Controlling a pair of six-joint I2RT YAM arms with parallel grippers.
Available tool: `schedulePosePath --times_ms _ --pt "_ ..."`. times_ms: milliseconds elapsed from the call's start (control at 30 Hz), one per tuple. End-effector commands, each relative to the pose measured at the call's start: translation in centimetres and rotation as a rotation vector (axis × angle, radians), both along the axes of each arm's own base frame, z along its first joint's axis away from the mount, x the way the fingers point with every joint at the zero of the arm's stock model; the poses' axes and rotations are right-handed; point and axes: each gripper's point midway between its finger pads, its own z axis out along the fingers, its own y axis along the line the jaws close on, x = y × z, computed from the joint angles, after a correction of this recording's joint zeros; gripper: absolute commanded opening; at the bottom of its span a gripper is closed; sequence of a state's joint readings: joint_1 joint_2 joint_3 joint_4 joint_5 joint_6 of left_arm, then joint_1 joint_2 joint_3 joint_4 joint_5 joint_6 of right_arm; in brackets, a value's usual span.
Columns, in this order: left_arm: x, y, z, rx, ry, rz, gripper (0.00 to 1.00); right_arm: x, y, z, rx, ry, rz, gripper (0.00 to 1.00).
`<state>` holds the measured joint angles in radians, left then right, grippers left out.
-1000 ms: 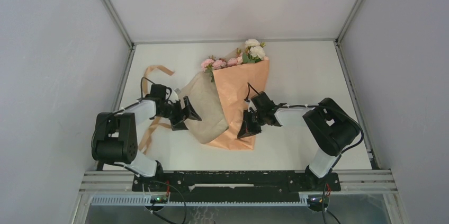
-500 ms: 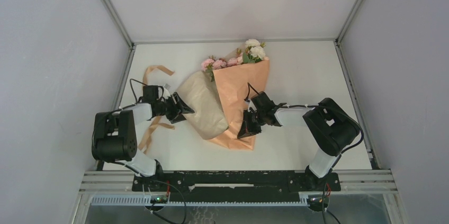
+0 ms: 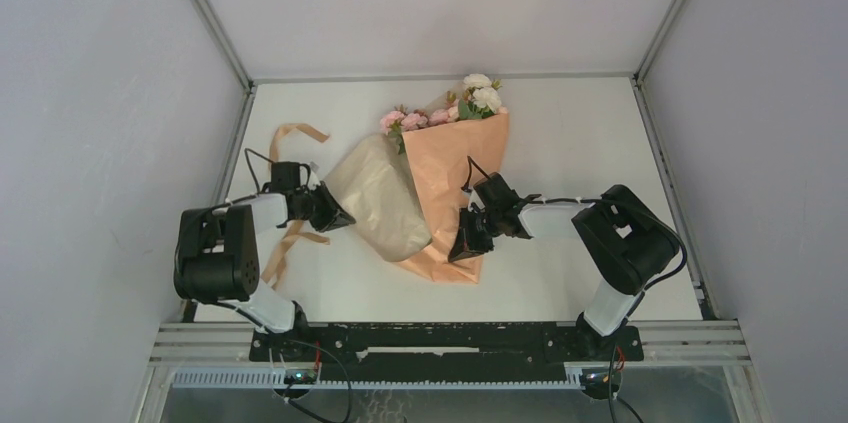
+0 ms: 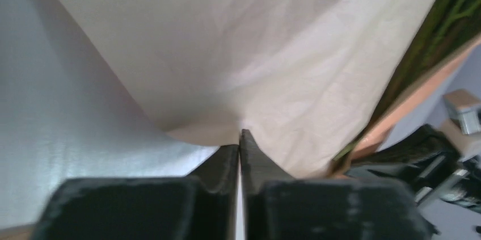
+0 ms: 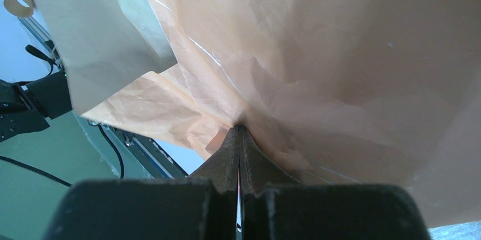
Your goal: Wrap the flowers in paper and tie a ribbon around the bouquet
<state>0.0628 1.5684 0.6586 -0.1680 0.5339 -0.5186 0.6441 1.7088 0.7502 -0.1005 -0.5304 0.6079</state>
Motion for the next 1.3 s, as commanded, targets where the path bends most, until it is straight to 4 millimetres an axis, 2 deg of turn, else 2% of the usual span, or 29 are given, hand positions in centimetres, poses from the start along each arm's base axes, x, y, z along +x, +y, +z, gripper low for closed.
schedulePosePath --times_ms 0,100,167,367,500,600,700,767,800,933,1133,1267 --pt "-0.1 0.5 0.2 0.028 0.029 -0.016 0.0 -1.0 -3.2 -3.6 -0.202 -0.004 -0.005 0.0" --pt "1.0 -1.5 4.0 0.013 -0.113 -0.116 0.0 -1.1 -3.2 -3.7 -0.202 -0.001 -0.006 0.0" --pt "1.5 -3.5 6.5 0.003 -0.185 -0.221 0.0 -1.1 -3.1 -3.7 -0.201 0.002 -0.006 0.0" --pt "1.5 -9.3 13.5 -0.083 -0.315 -0.485 0.0 -1.3 -3.2 -4.2 -0.187 0.018 -0.018 0.0" --pt "1.7 -14.2 18.4 -0.093 -0.449 -0.664 0.0 -1.2 -3.2 -4.3 -0.182 0.009 -0.029 0.0" --pt "1.2 -19.0 21.1 -0.089 -0.546 -0.827 0.0 -1.1 -3.4 -4.3 -0.18 -0.007 -0.046 0.0" --pt "2.0 -23.2 22.5 -0.129 -0.59 -0.897 0.0 -0.9 -3.3 -4.0 -0.165 -0.031 -0.065 0.0" --pt "3.1 -25.5 22.4 -0.149 -0.593 -0.922 0.0 -0.6 -3.1 -3.8 -0.146 -0.047 -0.087 0.0" --pt "4.0 -26.5 21.8 -0.15 -0.584 -0.926 0.0 -0.6 -3.0 -3.7 -0.136 -0.053 -0.094 0.0" --pt "6.9 -29.2 17.6 -0.121 -0.522 -0.927 0.0 0.3 -1.9 -2.5 -0.087 -0.1 -0.119 0.0" --pt "9.2 -30.3 11.6 -0.076 -0.449 -0.91 0.0 1.7 -2.0 0.9 -0.052 -0.185 -0.221 0.02" --pt "9.8 -30.5 9.4 -0.066 -0.427 -0.903 0.0 2.0 -3.4 2.2 -0.082 -0.195 -0.286 0.08"
